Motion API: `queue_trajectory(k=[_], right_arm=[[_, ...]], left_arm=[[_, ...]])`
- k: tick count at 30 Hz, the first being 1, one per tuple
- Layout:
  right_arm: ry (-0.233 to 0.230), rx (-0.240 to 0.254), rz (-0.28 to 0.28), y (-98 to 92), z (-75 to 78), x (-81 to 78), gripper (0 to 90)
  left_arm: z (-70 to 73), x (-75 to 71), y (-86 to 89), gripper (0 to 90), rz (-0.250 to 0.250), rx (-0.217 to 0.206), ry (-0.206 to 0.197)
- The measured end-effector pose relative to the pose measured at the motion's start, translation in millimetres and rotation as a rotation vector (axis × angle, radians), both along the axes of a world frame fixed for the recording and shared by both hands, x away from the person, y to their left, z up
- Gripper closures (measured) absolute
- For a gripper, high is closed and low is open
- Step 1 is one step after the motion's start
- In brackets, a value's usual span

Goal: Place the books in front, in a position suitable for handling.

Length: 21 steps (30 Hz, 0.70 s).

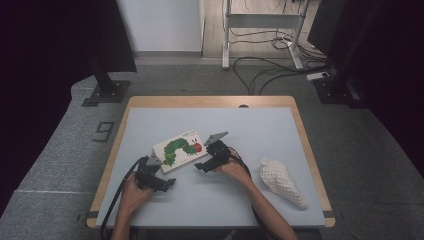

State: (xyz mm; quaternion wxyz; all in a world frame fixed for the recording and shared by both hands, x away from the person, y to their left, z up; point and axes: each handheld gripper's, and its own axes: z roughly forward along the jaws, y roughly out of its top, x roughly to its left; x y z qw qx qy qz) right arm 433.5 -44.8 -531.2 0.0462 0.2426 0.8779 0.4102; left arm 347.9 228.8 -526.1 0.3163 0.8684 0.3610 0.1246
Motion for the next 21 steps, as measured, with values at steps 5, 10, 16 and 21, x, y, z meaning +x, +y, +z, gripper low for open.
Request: queue_trajectory(k=[5,10,16,21], right_arm=[[-0.003,0.001,-0.004,-5.0,-0.5,-9.7,6.8],[-0.002,0.0,-0.004,-11.1,-0.4,-19.7,6.6],[0.009,0.001,0.001,-20.3,0.2,-31.9,6.7],[0.007,-0.01,0.001,-28.3,0.9,-43.3,6.6]], left_arm=[[0.0,-7.8,-3.8,0.0,-0.011,0.0,0.0],[0.5,-16.1,-8.8,0.0,-0.029,0.005,0.005],[1.3,-28.0,-16.2,0.0,-0.047,0.013,0.011],[2.6,-41.7,-25.3,0.0,-0.079,0.027,0.026]])
